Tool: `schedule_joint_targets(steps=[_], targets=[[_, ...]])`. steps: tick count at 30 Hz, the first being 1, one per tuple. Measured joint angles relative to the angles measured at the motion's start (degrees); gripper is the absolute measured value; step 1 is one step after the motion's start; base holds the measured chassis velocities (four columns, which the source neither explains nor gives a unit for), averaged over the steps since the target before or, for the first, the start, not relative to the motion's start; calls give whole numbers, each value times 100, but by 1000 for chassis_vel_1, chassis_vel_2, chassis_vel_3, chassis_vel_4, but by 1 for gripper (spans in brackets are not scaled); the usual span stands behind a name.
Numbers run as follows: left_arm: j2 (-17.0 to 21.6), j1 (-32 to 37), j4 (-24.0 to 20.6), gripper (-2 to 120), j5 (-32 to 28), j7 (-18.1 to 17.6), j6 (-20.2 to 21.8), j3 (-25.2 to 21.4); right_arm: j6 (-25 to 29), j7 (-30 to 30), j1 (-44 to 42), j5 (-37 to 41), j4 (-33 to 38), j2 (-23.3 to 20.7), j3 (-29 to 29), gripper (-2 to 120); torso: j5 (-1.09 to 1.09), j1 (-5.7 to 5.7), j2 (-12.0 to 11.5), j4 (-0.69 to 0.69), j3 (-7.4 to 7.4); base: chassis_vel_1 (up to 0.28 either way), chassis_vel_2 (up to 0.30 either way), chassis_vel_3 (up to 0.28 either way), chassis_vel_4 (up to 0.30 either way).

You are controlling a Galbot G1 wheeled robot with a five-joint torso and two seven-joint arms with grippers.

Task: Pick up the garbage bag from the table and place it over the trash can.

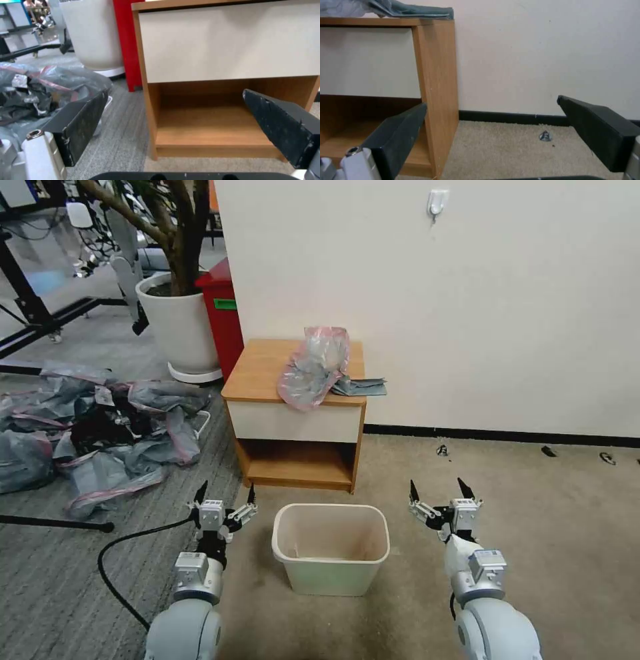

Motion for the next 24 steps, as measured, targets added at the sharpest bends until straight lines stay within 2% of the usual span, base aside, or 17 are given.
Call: schedule_joint_targets(steps=[2,5,6,9,10,12,14,18,24], targets=[[2,38,-62,100,-41,-9,30,-5,-18,2,0,4,17,0,1,100,-1,0,0,-1,0,0,0,0,0],[30,412,-687,100,-455,-207,330,-75,-526,106,-34,174,496,5,43,100,-1,0,0,1,0,0,0,0,0],[30,412,-687,100,-455,-207,330,-75,-526,106,-34,174,496,5,43,100,-1,0,0,1,0,0,0,0,0],[58,801,-1338,100,-893,-425,649,-147,-1184,243,-86,400,1105,15,101,100,0,0,0,1,0,0,0,0,0],[58,801,-1338,100,-893,-425,649,-147,-1184,243,-86,400,1105,15,101,100,0,0,0,1,0,0,0,0,0],[149,1044,-1682,100,-1222,-521,696,-250,-1476,339,-80,605,1462,-23,129,100,0,0,0,0,-1,0,0,0,0],[374,1085,-1685,100,-1402,-518,584,-364,-1366,384,-27,754,1490,-108,131,100,-1,0,0,2,0,0,0,0,0],[569,1009,-1577,100,-1531,-444,506,-453,-1046,392,30,810,1361,-165,117,100,0,0,0,0,0,0,0,0,0],[696,944,-1438,100,-1584,-388,378,-490,-800,392,88,812,1213,-204,83,100,0,0,0,0,0,0,0,0,0]])
